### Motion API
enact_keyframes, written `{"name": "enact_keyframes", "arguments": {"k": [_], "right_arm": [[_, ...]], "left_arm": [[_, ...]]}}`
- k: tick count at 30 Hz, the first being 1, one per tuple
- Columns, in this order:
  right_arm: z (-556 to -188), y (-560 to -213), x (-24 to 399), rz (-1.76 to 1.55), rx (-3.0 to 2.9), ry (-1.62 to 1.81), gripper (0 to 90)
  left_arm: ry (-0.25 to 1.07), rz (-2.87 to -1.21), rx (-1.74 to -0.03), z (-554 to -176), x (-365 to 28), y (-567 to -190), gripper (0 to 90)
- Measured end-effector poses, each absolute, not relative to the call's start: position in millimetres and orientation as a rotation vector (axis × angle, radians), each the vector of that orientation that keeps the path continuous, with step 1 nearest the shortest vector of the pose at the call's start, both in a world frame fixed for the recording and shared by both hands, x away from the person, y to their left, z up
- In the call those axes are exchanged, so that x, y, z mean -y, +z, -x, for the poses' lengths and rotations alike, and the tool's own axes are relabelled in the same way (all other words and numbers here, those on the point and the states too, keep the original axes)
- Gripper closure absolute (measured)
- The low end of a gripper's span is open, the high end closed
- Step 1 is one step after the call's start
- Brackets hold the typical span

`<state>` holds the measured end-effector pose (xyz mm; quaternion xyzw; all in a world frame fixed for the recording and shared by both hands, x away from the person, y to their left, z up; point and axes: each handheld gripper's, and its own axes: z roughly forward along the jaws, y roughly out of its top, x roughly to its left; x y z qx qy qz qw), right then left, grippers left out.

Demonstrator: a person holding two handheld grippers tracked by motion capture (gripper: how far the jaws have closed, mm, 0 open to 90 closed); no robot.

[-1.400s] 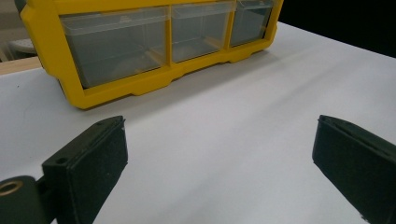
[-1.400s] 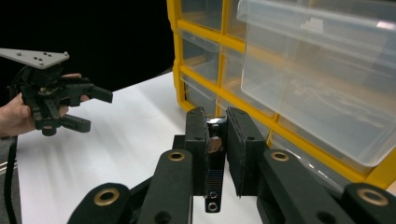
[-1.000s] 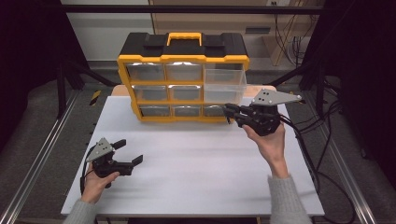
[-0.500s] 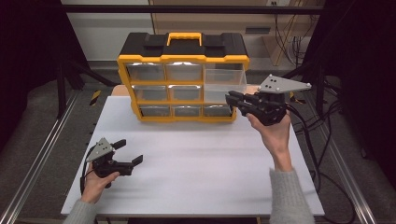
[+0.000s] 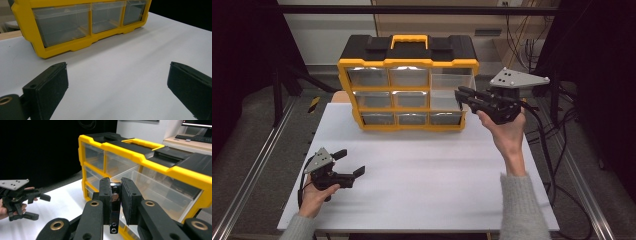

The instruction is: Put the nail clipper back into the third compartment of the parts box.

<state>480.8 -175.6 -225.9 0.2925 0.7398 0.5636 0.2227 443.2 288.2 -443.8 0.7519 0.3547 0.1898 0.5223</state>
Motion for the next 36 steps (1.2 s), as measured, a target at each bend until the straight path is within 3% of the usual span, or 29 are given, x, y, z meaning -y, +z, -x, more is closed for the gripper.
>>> {"name": "enact_keyframes", "arguments": {"k": [36], "right_arm": [[-521.5, -205.6, 177.8, -0.908, -1.953, 1.539, 79.2]], "left_arm": [[0.455, -1.796, -0.848, -443.2, -289.4, -443.3, 3.3]]}}
